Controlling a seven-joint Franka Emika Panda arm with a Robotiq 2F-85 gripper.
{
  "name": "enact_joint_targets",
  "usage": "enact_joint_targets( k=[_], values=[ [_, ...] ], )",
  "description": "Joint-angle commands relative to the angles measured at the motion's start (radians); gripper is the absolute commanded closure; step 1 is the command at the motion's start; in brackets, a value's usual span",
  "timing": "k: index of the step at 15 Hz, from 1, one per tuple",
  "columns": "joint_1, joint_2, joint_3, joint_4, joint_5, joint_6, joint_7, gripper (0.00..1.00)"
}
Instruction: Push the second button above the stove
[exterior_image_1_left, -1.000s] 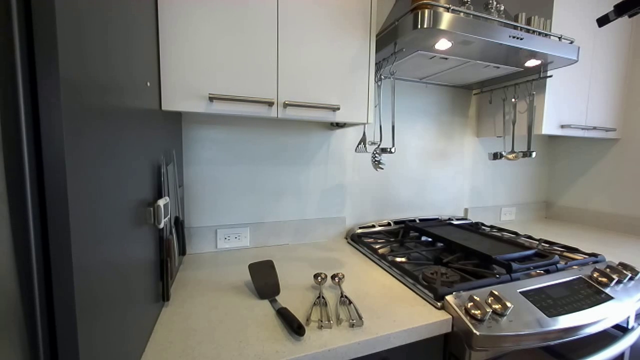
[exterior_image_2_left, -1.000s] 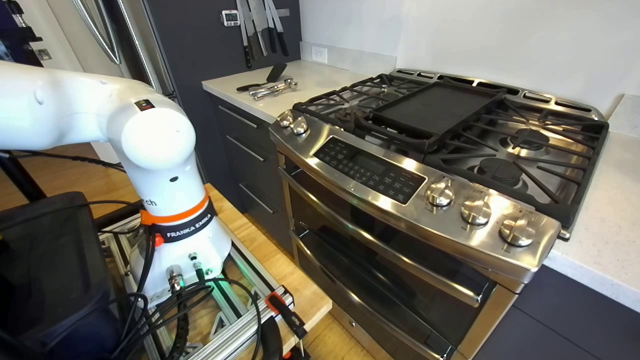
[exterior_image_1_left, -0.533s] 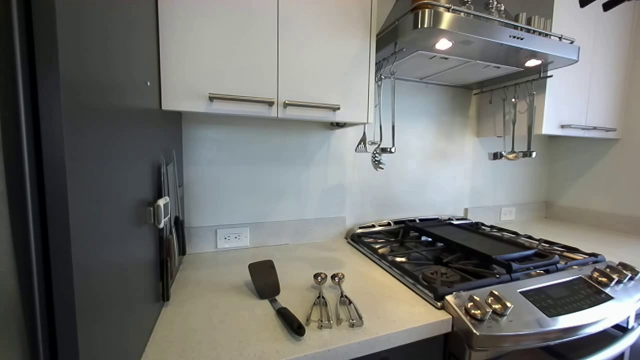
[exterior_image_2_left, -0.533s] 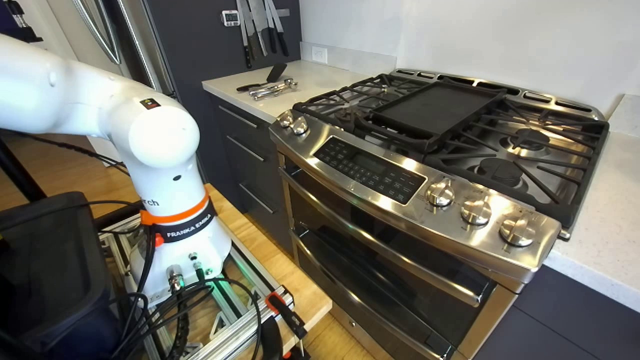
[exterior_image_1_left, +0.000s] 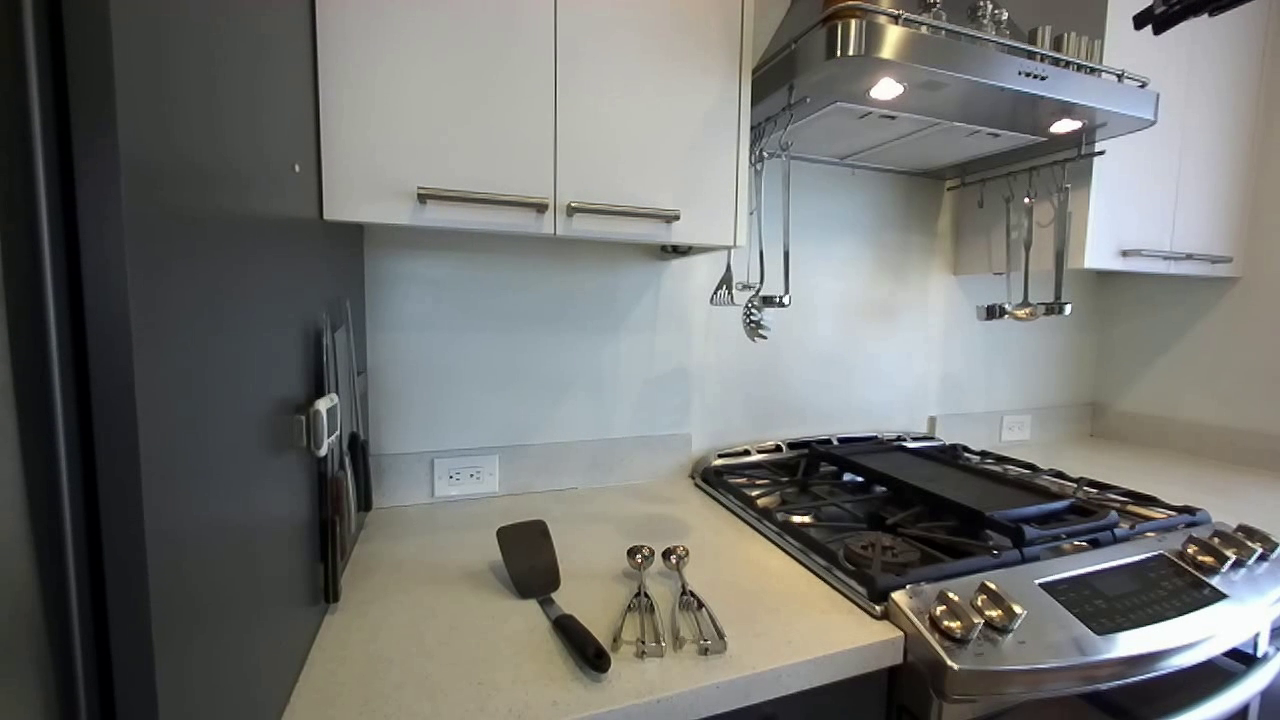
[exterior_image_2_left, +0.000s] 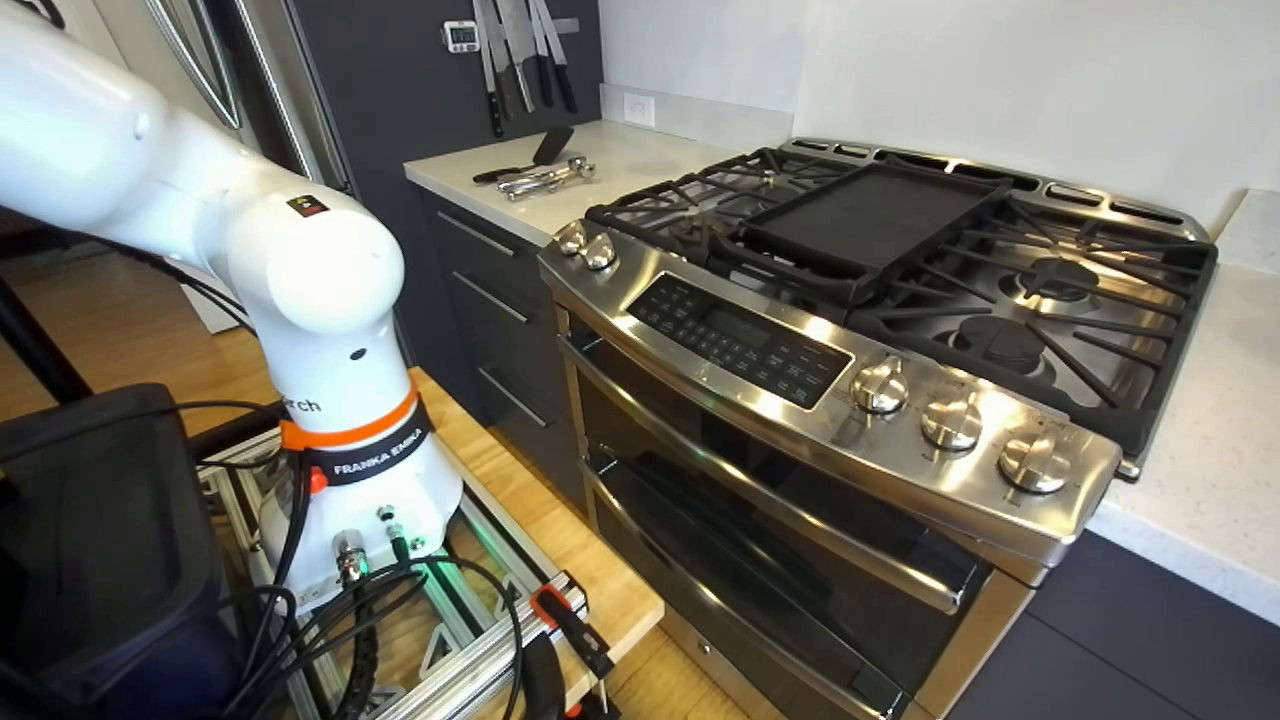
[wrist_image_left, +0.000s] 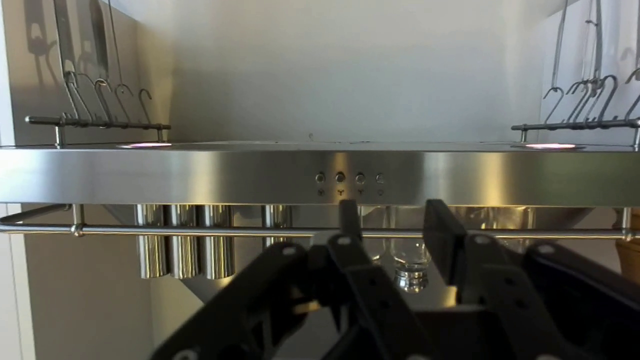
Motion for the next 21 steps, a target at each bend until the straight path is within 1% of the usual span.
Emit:
enact_joint_targets(
  k=[1,2,4,6,7,8,10,12,21],
  values=[
    [0.069,0.072,-0.063,0.069,0.072,0.02,-0.111,0.92],
    [0.068,0.091,-0.073,0.079,0.08,0.027,-0.125,1.0],
    [0.082,0.123,-0.098,0.085,0.106,0.069,-0.161,1.0],
    [0.083,0.16,-0.114,0.09,0.124,0.129,-0.179,1.0],
    [0.07,0.178,-0.113,0.091,0.133,0.16,-0.163,1.0],
    [0.047,0.143,-0.089,0.059,0.121,0.124,-0.158,0.99],
    [0.046,0.172,-0.095,0.069,0.129,0.156,-0.159,0.99],
    [0.045,0.185,-0.095,0.08,0.133,0.157,-0.16,0.99],
    [0.044,0.184,-0.096,0.086,0.134,0.157,-0.159,0.99]
  ],
)
